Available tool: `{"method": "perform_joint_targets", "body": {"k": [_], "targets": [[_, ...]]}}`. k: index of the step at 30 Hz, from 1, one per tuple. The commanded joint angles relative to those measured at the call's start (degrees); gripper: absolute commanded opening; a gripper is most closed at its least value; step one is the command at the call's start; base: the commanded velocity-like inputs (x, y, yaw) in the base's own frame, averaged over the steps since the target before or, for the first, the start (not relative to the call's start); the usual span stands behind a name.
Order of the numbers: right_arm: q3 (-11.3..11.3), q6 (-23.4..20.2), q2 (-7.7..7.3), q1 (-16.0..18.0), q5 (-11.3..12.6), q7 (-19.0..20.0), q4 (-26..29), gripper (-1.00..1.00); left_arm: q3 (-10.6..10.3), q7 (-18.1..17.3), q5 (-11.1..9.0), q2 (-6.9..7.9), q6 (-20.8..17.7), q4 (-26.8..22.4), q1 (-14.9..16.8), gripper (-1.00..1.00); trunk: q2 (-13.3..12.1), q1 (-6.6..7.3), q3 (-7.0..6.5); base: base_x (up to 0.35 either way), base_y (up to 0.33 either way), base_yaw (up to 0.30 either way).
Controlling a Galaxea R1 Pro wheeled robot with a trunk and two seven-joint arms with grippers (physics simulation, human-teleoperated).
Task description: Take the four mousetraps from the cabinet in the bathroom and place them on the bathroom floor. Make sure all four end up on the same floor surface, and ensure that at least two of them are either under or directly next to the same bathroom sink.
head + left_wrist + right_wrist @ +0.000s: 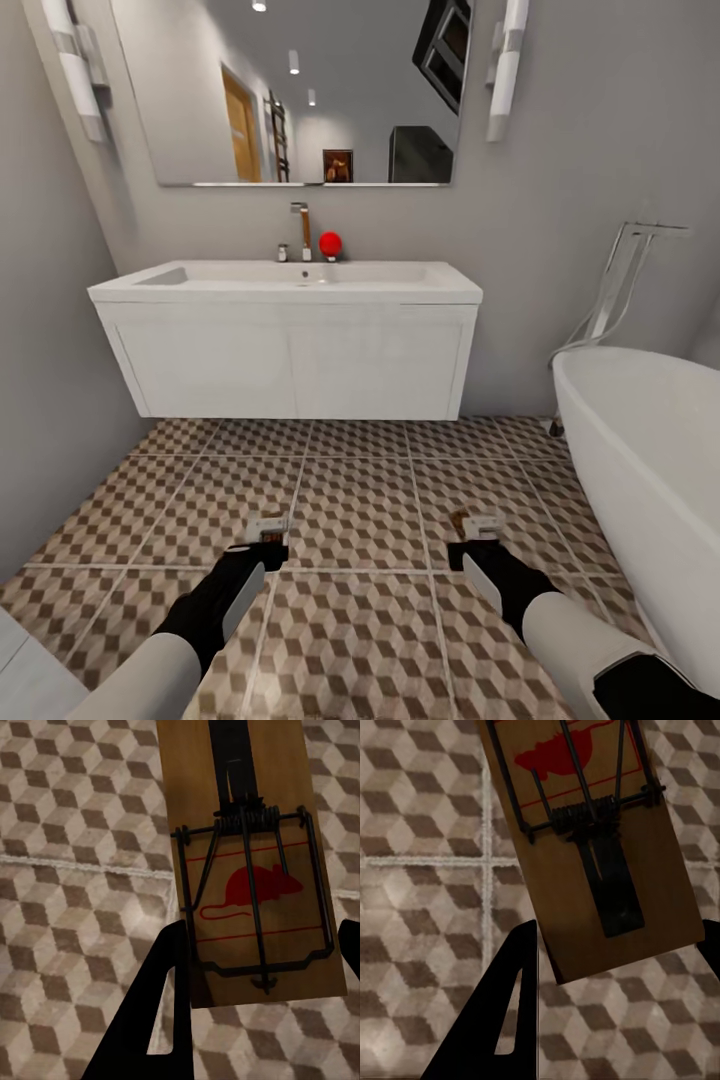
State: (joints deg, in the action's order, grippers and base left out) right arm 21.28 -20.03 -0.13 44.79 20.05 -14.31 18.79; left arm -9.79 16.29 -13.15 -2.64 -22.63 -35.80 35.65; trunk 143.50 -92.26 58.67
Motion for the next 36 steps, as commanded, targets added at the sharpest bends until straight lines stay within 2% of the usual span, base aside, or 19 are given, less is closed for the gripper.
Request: {"method": "perform_joint_targets", "body": {"k": [1,15,36], "targets": [[0.3,-0.1,0.06,0.0,0.5,-0.4,0.1,-1.0,-0.3,0.6,-0.6,0.03,-0.2,-0.2,0.0,-1.0,0.0,-0.01,0.28,0.0,0.0,0.0],[0.2,0.6,0.11,0.0,0.4,-0.4,0.1,-1.0,-0.3,0.6,-0.7,-0.24,-0.9,-0.7,0.0,-1.0,0.2,-0.37,3.39,0.0,0.0,0.0],[0.3,6.2,0.43,0.0,0.2,-0.4,0.1,-1.0,-0.3,0.6,-0.7,-0.38,-1.2,-0.8,0.0,-1.0,0.5,-0.91,8.04,0.0,0.0,0.0]]}}
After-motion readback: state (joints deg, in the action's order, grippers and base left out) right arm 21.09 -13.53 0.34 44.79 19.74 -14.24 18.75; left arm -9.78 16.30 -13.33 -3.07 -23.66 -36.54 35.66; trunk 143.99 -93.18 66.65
